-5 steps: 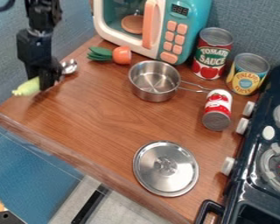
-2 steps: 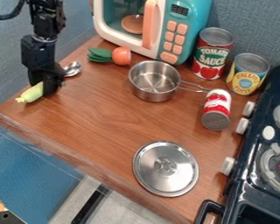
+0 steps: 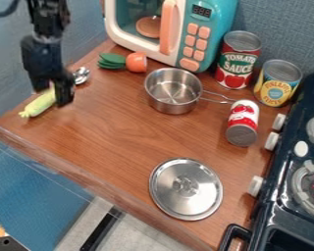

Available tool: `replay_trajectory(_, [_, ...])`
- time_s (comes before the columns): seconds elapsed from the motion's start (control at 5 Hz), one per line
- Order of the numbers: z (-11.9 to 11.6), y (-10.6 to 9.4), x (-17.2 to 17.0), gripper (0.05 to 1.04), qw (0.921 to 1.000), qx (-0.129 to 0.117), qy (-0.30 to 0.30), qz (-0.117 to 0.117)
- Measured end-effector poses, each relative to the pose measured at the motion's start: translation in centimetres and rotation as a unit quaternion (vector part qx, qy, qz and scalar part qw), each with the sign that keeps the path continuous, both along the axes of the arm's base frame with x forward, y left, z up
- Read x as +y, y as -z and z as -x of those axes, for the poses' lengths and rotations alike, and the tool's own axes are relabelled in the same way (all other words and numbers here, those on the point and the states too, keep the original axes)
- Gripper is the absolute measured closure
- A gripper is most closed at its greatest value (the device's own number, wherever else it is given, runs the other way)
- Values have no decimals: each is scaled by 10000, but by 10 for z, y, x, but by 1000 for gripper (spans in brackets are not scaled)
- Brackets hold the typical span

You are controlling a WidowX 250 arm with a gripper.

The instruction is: Move the green spoon to the left side of the table

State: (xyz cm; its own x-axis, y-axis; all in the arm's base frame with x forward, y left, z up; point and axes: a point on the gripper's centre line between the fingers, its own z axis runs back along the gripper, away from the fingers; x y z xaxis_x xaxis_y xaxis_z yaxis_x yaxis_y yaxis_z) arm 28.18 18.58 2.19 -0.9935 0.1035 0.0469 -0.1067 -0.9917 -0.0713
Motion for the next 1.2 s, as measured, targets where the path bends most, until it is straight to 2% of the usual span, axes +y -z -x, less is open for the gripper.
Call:
replay_trajectory(0.2, [3, -38, 1, 84, 9987, -493, 131, -42])
replay_trajectory(1.2, [2, -41, 2, 84, 9983, -558, 145, -79])
